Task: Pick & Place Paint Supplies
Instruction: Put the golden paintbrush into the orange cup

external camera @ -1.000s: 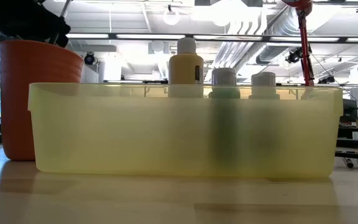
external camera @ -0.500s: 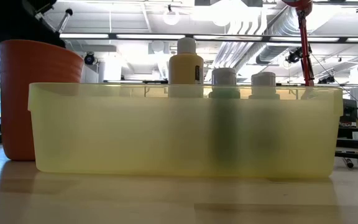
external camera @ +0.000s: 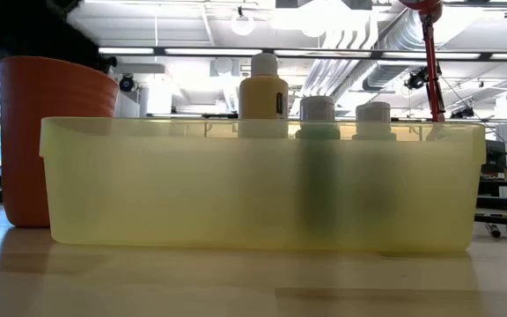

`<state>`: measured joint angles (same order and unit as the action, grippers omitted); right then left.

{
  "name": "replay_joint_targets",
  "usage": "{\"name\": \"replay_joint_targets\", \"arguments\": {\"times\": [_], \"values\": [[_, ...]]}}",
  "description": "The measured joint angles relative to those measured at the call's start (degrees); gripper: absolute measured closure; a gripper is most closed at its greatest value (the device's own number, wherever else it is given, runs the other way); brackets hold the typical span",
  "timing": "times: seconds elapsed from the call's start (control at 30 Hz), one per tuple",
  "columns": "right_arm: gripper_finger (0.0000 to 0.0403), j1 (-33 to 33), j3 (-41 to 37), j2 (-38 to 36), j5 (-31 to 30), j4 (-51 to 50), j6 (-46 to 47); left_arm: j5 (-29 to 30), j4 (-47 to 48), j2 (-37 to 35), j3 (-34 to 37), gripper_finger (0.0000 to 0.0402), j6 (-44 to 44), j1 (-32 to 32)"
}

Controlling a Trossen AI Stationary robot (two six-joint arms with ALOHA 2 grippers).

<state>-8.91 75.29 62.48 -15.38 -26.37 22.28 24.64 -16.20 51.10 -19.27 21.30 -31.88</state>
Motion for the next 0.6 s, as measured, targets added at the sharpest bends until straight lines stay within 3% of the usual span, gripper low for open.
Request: {"name": "replay_joint_targets", "arguments": {"times": [0.1, 0.3, 0.6], "values": [[0.0243, 0.0, 0.0, -0.02, 0.96, 0.01, -0.16, 0.19, -3.76, -1.45, -0.86, 0.0267, -5.68, 0.0], [0.0243, 0.0, 0.0, -0.02, 0.99, 0.06, -3.04, 0.59, -2.23, -6.59, -5.99, 0.0266, -12.31, 0.0], [0.0243, 0.0, -0.02, -0.04, 1.25, 0.05, -3.06, 3.15, 5.54, -9.56, -16.54, 0.0265, -13.38, 0.0]]}}
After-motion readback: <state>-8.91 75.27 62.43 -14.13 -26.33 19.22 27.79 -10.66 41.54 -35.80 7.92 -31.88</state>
